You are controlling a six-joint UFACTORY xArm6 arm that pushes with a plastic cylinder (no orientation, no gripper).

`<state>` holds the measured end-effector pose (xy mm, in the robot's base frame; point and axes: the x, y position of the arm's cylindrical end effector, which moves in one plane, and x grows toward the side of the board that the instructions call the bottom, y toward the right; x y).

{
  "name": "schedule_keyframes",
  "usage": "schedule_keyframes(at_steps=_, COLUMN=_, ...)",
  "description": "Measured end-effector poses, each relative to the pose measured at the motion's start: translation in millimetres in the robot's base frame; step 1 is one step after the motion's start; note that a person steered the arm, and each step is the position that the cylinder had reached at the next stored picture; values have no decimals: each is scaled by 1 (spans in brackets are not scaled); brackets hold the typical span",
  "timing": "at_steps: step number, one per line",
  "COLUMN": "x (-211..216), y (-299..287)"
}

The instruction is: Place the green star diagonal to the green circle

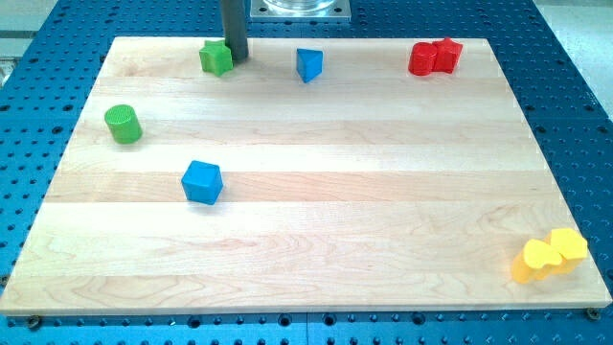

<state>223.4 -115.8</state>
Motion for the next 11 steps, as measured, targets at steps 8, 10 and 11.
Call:
schedule_keyframes(at_steps=8, x=186, y=-147)
schedule_keyframes(at_steps=10, x=205, y=-127)
schedule_keyframes(at_steps=11, x=160, y=-165)
